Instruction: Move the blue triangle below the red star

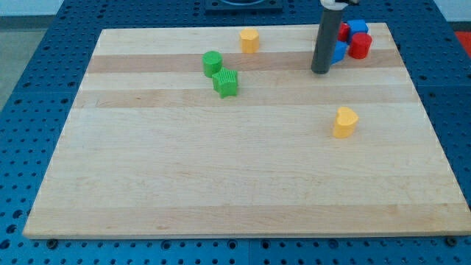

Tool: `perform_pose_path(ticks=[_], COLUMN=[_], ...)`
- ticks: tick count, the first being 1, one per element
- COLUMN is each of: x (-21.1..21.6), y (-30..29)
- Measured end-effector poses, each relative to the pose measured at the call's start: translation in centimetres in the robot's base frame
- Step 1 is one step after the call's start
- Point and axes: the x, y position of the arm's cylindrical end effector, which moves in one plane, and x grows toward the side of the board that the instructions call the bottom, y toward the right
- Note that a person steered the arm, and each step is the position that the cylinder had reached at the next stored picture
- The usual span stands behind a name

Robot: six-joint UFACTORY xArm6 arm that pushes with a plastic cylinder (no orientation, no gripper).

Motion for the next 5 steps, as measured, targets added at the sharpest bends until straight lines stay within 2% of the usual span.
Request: perform_pose_path(ticks=[5], x=[-3.4], y=[2.1])
